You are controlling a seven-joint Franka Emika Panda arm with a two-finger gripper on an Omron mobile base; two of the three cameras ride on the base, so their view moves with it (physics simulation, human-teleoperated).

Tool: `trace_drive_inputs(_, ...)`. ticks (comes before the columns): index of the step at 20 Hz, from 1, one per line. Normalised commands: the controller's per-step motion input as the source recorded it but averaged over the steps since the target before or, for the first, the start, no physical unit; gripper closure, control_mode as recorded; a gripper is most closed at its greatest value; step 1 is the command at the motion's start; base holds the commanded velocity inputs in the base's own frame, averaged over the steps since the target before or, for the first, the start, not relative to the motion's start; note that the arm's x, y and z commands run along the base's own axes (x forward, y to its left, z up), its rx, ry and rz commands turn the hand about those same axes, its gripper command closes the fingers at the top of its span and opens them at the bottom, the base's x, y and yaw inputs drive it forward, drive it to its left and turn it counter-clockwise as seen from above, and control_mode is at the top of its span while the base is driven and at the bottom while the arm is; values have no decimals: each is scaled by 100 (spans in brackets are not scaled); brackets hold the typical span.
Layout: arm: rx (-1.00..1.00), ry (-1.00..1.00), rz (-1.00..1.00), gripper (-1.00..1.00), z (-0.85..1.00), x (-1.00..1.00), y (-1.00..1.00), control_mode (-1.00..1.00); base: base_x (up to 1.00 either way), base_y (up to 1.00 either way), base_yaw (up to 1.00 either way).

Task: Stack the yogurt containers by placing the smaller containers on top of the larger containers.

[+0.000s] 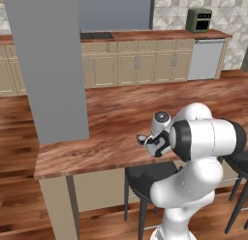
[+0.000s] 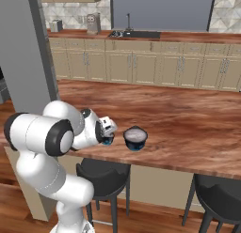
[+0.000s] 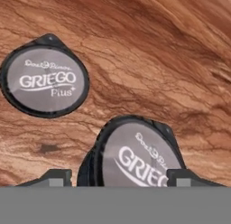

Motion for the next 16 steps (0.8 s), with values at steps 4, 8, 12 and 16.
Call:
trace_drive_inputs(4, 0, -2, 0, 100, -17, 0, -2, -100, 0, 0, 0)
trace_drive_inputs(8, 0, 0, 0, 100, -20, 0, -9, -100, 0, 0, 0)
trace_drive_inputs(12, 0, -1, 0, 100, -15, 0, -9, -100, 0, 0, 0)
trace_drive_inputs(16, 0, -10, 0, 100, 4, -8, 0, -100, 0, 0, 0)
